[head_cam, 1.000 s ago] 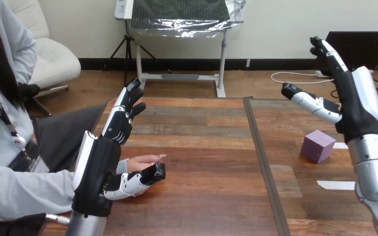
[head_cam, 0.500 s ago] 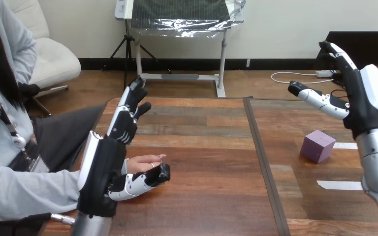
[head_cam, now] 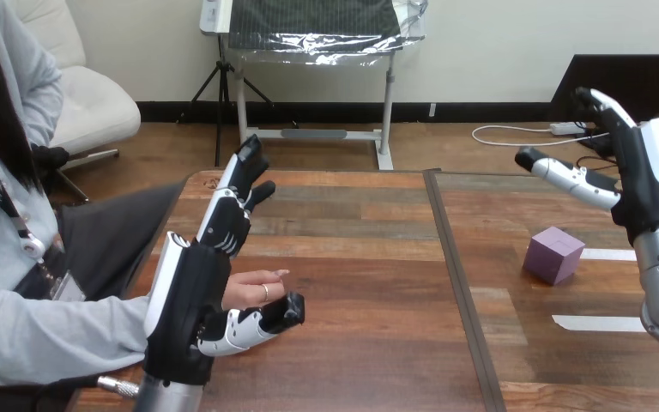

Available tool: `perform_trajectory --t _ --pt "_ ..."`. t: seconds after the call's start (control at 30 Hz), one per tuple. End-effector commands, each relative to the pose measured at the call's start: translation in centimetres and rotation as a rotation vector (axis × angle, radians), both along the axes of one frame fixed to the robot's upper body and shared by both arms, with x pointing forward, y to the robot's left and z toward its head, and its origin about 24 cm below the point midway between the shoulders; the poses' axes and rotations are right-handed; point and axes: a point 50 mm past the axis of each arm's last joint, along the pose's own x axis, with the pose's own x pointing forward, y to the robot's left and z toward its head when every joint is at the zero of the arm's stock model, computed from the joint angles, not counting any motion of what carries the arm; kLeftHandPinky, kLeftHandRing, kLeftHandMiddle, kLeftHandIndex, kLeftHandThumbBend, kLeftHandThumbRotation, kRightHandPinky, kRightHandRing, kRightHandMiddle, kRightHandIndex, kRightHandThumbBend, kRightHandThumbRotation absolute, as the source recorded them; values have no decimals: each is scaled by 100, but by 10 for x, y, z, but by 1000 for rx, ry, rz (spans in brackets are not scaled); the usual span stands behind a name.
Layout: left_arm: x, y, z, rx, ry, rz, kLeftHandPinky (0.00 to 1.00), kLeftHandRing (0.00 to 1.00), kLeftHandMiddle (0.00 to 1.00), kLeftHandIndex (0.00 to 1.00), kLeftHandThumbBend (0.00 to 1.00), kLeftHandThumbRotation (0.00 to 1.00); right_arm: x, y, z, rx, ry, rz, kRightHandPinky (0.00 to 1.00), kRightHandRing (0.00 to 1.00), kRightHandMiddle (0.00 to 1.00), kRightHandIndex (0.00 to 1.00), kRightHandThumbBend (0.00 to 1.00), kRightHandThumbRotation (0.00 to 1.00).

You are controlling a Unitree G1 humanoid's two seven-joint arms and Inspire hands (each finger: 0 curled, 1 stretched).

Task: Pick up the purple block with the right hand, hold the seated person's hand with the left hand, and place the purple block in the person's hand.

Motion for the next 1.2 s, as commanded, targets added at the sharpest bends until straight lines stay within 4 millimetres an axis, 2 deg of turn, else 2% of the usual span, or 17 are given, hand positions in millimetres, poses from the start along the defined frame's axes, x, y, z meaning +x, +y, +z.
perform_trajectory --t 0.0,0.47,1.17 --pt "6 -3 15 -17 -82 -7 91 97 99 96 100 69 17 0 28 -29 -52 -8 75 88 85 87 100 69" --pt "4 -1 15 -9 -70 -20 91 97 100 97 100 69 16 -1 15 -44 30 -51 73 86 85 87 100 66" --pt "-2 1 15 8 -75 -28 92 98 100 97 100 66 14 0 -6 -83 181 -89 71 85 87 88 100 67"
